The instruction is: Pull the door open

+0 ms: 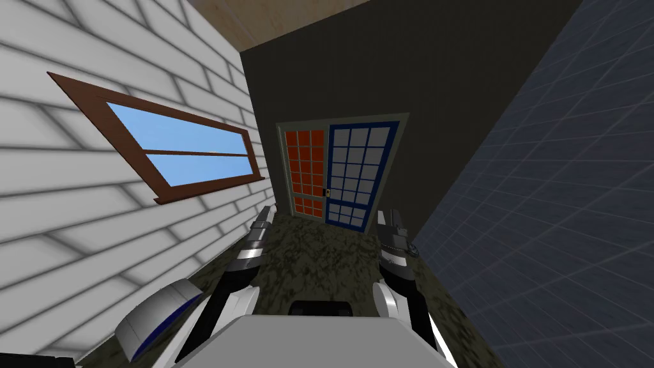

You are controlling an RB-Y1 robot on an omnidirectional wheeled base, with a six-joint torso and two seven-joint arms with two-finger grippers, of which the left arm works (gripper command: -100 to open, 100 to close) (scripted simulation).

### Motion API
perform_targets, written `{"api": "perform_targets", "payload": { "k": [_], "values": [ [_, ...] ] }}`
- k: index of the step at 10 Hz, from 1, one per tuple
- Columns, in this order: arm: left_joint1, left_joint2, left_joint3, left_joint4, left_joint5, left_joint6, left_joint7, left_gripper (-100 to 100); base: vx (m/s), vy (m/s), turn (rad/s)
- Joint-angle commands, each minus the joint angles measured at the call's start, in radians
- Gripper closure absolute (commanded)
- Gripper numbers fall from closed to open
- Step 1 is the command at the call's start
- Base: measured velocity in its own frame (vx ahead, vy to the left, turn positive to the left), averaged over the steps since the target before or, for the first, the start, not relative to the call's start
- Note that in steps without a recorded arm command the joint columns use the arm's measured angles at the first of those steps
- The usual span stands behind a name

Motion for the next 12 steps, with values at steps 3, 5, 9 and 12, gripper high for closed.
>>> {"api": "perform_targets", "payload": {
  "k": [3,5,9,12],
  "values": [
    [-0.012,0.015,0.015,0.062,-0.008,-0.022,-0.056,-100,0.114,-0.012,-0.067],
    [-0.021,0.023,0.026,0.106,-0.014,-0.038,-0.097,-100,0.159,0.01,-0.075],
    [-0.037,0.035,0.045,0.188,-0.025,-0.067,-0.17,-100,0.13,-0.011,-0.063],
    [-0.05,0.042,0.06,0.251,-0.033,-0.09,-0.229,-100,0.123,-0.011,-0.068]
  ]
}}
